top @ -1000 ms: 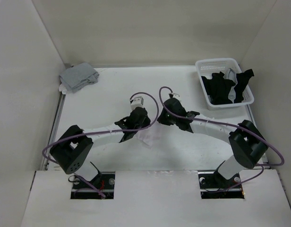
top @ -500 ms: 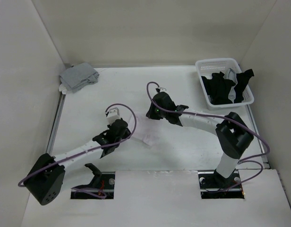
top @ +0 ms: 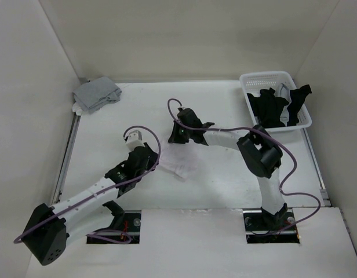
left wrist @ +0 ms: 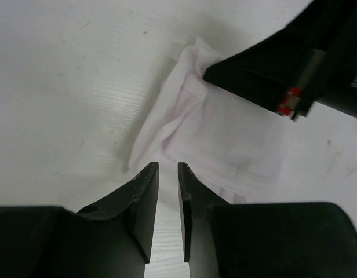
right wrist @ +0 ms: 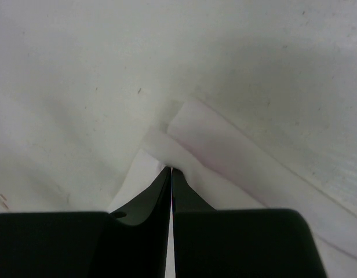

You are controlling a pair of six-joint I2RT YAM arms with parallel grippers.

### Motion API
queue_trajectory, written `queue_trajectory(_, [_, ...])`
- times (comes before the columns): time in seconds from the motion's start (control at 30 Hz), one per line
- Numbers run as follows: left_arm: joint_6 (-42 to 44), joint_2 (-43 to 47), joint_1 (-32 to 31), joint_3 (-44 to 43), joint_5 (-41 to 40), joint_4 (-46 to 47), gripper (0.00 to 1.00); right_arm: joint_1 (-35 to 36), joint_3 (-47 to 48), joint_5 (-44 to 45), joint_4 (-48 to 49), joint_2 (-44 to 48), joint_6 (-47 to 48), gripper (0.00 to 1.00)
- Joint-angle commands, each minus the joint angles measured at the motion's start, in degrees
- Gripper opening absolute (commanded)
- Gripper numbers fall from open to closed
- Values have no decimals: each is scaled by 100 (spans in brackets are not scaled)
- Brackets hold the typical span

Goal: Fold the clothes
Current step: Fold the tank top, then neatly place the folded tank top to the corner

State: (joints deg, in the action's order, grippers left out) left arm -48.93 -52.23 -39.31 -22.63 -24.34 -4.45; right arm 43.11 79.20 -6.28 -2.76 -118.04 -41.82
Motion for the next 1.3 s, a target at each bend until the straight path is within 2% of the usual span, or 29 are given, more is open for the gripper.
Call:
queue_trajectory(0.0, [-64, -198, -116, -478, 113, 321, 19, -141, 377, -259, 285, -166, -88, 6])
queue_trajectory(0.17, [-12, -1226, -327, -532, 193, 1180, 20, -176, 605, -531, 461, -386, -221, 8])
queue_trajectory(0.3, [234, -2395, 32, -400, 377, 2156, 19, -203, 658, -593, 531, -509, -309, 9])
queue_trajectory(0.4, [191, -2819, 331, -172, 508, 2492, 18, -255, 676, -619, 558, -588, -335, 10])
queue_trajectory(0.53, [6, -2312, 323, 188, 641, 2493, 18, -317, 746, -628, 540, -668, -335, 9])
queue_trajectory(0.67, [-47, -1030, 166, 400, 597, 2073, 25, -343, 957, -628, 461, -686, -309, 9])
queue_trajectory(0.73, [-73, -274, 112, 435, 466, 1529, 35, -343, 1036, -628, 374, -546, -265, 13])
queue_trajectory(0.8, [-152, 377, 95, 479, 220, 905, 46, -317, 1010, -602, 373, -317, -177, 20])
queue_trajectory(0.87, [-327, 748, 121, 540, 79, 403, 54, -308, 879, -523, 364, 16, -54, 32])
queue_trajectory(0.97, [-556, 776, 261, 681, 340, 94, 67, -308, 414, -383, 478, 666, 77, 50])
queue_trajectory(1.03, [-661, 636, 279, 777, 753, 198, 72, -299, -16, -269, 592, 1114, 191, 56])
queue_trajectory(1.13, [-811, 285, 270, 1006, 1272, 820, 79, -282, -693, -119, 663, 1782, 367, 60])
queue_trajectory(1.27, [-960, -532, 402, 1112, 1642, 1647, 78, -264, -1546, 57, 786, 2696, 447, 61])
